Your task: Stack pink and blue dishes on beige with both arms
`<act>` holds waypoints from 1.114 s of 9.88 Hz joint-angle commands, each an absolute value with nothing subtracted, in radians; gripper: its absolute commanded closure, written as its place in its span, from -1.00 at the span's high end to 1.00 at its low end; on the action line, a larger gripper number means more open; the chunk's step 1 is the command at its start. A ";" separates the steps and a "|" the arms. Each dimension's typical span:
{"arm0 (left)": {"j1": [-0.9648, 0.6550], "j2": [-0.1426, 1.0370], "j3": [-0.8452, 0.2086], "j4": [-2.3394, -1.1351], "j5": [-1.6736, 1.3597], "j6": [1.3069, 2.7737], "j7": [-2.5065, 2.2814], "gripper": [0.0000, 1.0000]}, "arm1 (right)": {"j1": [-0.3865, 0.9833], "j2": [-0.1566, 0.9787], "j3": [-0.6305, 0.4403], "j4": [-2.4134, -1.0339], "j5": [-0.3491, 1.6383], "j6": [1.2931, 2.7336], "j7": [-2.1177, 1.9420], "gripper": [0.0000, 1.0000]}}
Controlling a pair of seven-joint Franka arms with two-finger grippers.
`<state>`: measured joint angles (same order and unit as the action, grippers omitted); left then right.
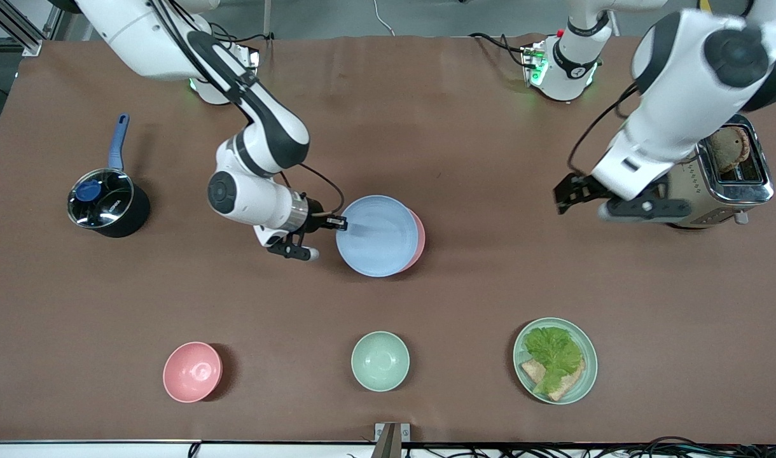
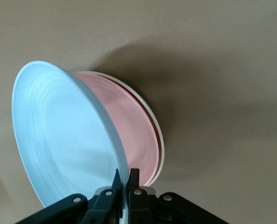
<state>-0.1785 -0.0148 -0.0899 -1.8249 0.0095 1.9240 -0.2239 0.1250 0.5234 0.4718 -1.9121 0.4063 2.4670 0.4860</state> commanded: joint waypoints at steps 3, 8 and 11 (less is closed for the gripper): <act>-0.108 -0.095 -0.058 -1.729 0.020 1.666 -0.097 1.00 | 0.147 0.525 0.479 -1.971 0.400 2.540 0.512 -0.86; -0.032 -0.080 -0.052 -1.537 -0.018 1.543 -0.057 1.00 | 0.131 0.505 0.472 -1.971 0.382 2.522 0.503 1.00; -0.035 -0.087 -0.035 -1.535 -0.015 1.487 -0.019 1.00 | 0.022 0.329 0.445 -1.962 0.119 2.291 0.508 1.00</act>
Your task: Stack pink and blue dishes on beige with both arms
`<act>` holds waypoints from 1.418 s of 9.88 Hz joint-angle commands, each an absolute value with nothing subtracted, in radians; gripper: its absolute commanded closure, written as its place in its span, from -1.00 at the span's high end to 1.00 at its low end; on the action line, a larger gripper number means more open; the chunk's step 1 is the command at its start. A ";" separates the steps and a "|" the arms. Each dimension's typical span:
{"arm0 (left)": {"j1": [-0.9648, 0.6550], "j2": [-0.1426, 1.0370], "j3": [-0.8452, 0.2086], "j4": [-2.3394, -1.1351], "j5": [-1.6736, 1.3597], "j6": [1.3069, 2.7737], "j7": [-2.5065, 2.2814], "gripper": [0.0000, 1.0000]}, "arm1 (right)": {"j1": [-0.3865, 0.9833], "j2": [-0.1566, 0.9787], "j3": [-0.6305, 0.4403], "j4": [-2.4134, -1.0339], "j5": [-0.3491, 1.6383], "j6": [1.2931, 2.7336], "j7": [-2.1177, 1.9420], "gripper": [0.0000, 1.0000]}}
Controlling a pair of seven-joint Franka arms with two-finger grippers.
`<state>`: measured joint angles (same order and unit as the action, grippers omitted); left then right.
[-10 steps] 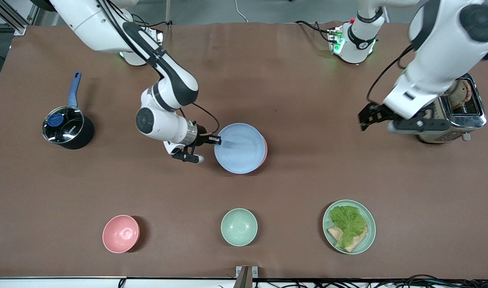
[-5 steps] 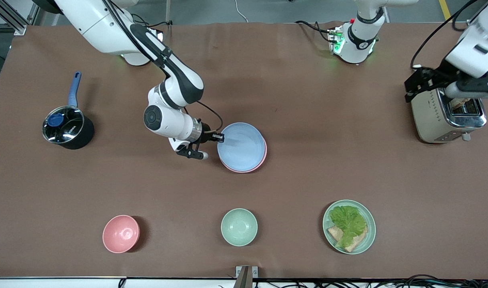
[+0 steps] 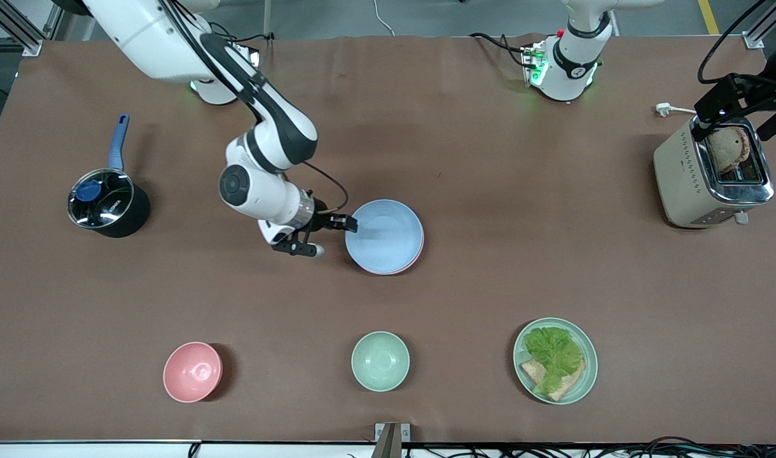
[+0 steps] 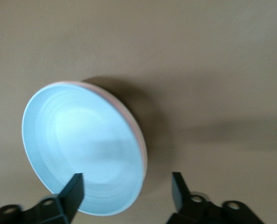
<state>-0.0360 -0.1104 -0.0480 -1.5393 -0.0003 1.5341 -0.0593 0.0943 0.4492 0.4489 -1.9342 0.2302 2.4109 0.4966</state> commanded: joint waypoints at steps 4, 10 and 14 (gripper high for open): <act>-0.084 -0.040 0.021 -1.502 -0.014 1.480 -0.003 1.00 | -0.020 0.157 0.199 -1.702 0.002 1.835 0.448 1.00; -0.046 -0.026 -0.021 -1.482 -0.015 1.477 -0.073 1.00 | -0.004 -0.014 -0.087 -1.497 0.017 1.533 0.153 1.00; -0.035 -0.026 -0.038 -1.483 -0.017 1.477 -0.055 1.00 | -0.051 -0.012 -0.081 -1.446 0.003 1.479 0.138 1.00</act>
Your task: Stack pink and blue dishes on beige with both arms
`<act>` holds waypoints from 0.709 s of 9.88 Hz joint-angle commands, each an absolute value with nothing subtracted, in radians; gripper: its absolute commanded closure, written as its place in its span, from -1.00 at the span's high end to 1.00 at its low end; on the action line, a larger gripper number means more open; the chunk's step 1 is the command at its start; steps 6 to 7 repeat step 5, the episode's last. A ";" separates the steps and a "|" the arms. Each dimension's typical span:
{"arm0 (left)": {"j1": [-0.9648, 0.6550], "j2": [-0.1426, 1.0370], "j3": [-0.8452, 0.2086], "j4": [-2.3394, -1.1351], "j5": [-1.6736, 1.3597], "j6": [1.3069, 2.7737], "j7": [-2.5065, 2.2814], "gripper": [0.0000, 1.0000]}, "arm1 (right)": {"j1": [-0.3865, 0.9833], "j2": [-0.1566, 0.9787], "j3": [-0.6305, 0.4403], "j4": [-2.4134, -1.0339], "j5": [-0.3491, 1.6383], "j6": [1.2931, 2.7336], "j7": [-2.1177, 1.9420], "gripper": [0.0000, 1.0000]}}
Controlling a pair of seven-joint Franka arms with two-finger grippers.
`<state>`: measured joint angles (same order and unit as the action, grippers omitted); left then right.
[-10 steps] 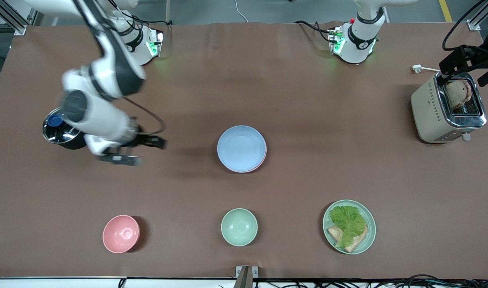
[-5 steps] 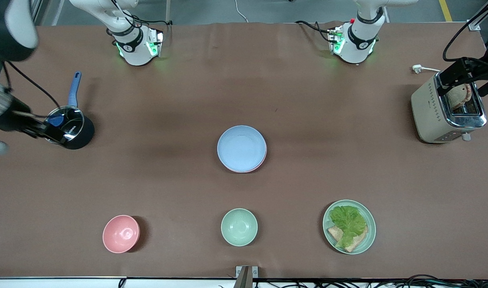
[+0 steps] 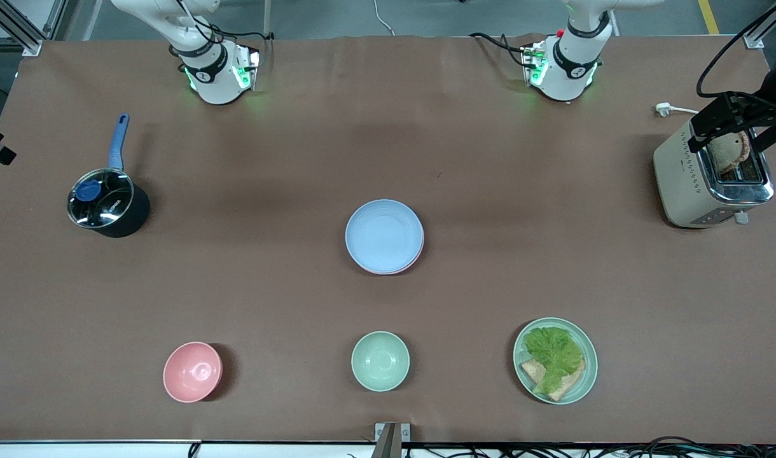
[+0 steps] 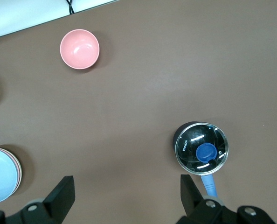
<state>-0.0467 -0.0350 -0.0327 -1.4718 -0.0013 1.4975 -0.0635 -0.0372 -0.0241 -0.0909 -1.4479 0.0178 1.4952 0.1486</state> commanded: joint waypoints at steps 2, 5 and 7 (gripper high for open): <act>-0.044 -0.025 -0.031 -1.482 -0.020 1.477 -0.052 1.00 | -0.064 -0.011 -0.083 -1.454 0.018 1.468 0.016 1.00; -0.040 -0.021 -0.029 -1.483 -0.032 1.477 -0.049 1.00 | -0.072 -0.011 -0.083 -1.457 0.017 1.456 0.003 1.00; -0.040 -0.021 -0.029 -1.483 -0.032 1.477 -0.049 1.00 | -0.072 -0.011 -0.083 -1.457 0.017 1.456 0.003 1.00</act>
